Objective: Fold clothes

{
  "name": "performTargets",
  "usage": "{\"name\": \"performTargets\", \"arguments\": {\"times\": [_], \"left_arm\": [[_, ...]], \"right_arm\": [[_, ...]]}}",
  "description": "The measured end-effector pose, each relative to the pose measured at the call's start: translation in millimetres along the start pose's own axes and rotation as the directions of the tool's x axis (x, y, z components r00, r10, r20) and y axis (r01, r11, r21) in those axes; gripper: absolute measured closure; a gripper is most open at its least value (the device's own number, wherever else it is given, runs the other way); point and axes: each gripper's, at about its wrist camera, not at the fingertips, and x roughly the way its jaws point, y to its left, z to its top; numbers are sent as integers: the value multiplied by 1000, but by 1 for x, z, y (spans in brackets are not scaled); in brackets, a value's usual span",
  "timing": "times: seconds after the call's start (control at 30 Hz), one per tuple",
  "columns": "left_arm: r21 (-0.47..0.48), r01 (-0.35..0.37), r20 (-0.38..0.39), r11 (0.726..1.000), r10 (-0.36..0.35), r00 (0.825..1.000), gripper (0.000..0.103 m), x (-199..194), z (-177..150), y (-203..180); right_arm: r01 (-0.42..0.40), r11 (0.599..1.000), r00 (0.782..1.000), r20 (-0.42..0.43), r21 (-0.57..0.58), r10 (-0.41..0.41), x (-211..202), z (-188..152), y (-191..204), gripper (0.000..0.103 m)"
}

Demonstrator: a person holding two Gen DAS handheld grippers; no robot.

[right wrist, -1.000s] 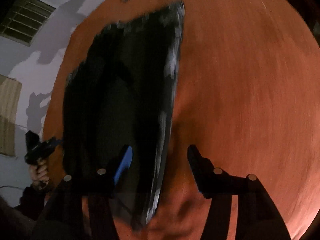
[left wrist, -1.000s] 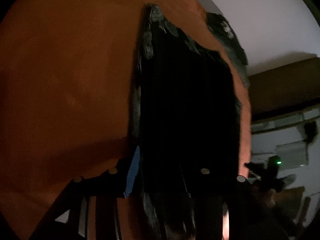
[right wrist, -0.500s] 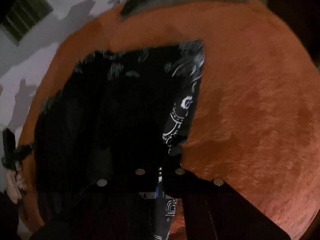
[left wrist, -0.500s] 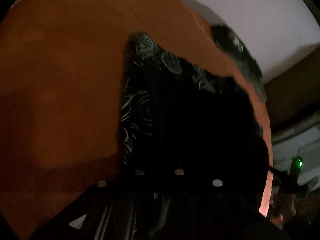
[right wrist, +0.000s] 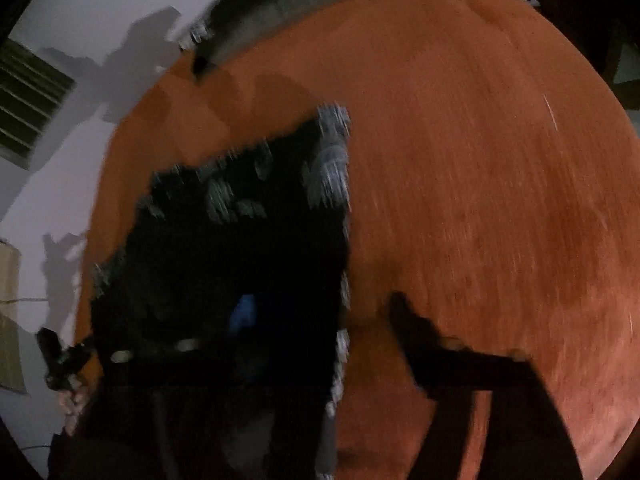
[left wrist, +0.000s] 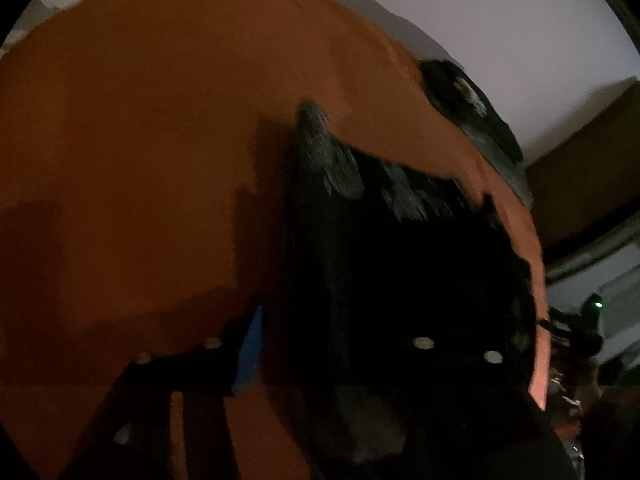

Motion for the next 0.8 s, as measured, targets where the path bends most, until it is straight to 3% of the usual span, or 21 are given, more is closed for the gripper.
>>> {"name": "performTargets", "arguments": {"times": [0.13,0.23,0.27,0.3,0.33,0.37,0.4,0.5,0.57,0.63,0.7,0.8], "left_arm": [[-69,22,-49,997,-25,998,46,27,41,14],[-98,12,-27,995,-15,1000,46,42,57,14],[-92,12,-18,996,-13,1000,47,47,60,8],[-85,11,-9,996,-12,1000,50,53,63,3],[-60,5,-9,998,-5,1000,56,60,65,-6],[-40,-16,-7,999,16,1000,84,63,65,-12],[-20,-38,-4,999,37,999,101,67,65,-18],[12,-73,79,997,72,994,101,53,58,-28],[-30,-46,156,998,50,986,101,29,53,-22],[-64,-72,212,995,84,974,101,10,50,-7],[-62,-72,199,995,83,976,101,12,51,0],[-48,-99,126,994,104,987,100,30,51,4]], "right_arm": [[30,998,1000,-5,-57,-31,21,30,11,30],[75,996,997,12,-51,-74,33,47,10,31],[89,995,996,15,-36,-88,36,51,7,43],[102,994,995,13,-22,-102,41,54,7,66],[117,993,993,10,-10,-117,46,56,6,76],[135,991,991,6,-6,-135,51,56,5,91],[149,989,989,10,-3,-149,54,56,5,98],[155,987,984,88,37,-158,41,50,4,102],[136,987,976,160,88,-149,23,45,3,102],[144,980,960,220,135,-171,0,36,-4,102],[167,973,944,258,162,-205,-18,28,-12,102],[228,971,946,221,72,-238,-2,28,-5,102]]}}
